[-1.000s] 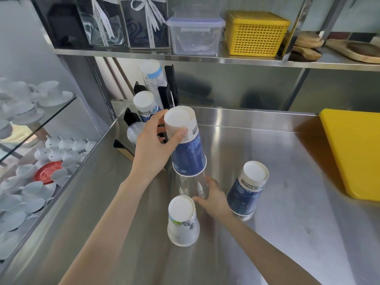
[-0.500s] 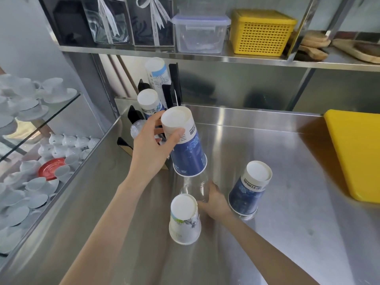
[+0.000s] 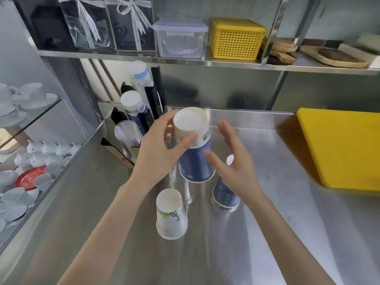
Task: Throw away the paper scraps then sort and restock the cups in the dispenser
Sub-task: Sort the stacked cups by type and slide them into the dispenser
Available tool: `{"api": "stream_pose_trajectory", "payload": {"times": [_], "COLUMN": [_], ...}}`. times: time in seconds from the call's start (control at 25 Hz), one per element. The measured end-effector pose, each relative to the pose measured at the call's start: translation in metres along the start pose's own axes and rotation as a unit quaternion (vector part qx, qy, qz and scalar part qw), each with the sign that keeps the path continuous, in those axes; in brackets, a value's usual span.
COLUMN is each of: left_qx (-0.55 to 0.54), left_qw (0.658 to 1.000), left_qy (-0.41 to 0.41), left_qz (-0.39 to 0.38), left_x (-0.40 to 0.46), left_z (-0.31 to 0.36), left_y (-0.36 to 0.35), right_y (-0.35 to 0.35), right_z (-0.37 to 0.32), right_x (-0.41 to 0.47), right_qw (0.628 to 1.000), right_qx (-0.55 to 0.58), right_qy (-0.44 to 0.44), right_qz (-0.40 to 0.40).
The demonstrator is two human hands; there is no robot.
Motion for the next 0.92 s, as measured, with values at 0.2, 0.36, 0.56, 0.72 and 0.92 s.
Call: {"api": "stream_pose_trajectory", "payload": {"times": [0.2,0.36,0.56,0.72,0.92], "left_qx": [-0.021,-0.018,-0.022,0.005,0.005], "left_qw": [0.999,0.994,0.980,0.968,0.961], "left_qy": [-0.005,0.023,0.062,0.069,0.070], "left_qz": [-0.046,-0.104,-0.189,-0.242,-0.267], "left_x": [-0.027,-0.055,-0.084,-0.094,-0.093], "left_z": [0.002,-0.013,-0.041,-0.052,-0.058], "left_y": [-0.022,-0.051,-0.084,-0.100,-0.106], "right_y": [0.014,0.020,0.022,0.019,0.020], "right_z": [0.010,0.048,0.088,0.103,0.112], "right_x": [-0.026,-0.061,-0.096,-0.111,-0.112], "right_qw": [1.000,0.997,0.989,0.982,0.979], "right_qx": [0.004,0.015,-0.018,-0.044,-0.048], "right_qy": [-0.004,-0.069,-0.137,-0.171,-0.186], "right_qz": [-0.027,-0.038,-0.057,-0.065,-0.071]}}
Point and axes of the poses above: each hand's wrist, its own x-axis towards the middle knuckle, its own y-axis out of the back of the hand, z = x × y, the point moved 2 cm from there along x, towards the middle knuckle, and after that the axes turned 5 degrees about -y, right-handed, at the moved point
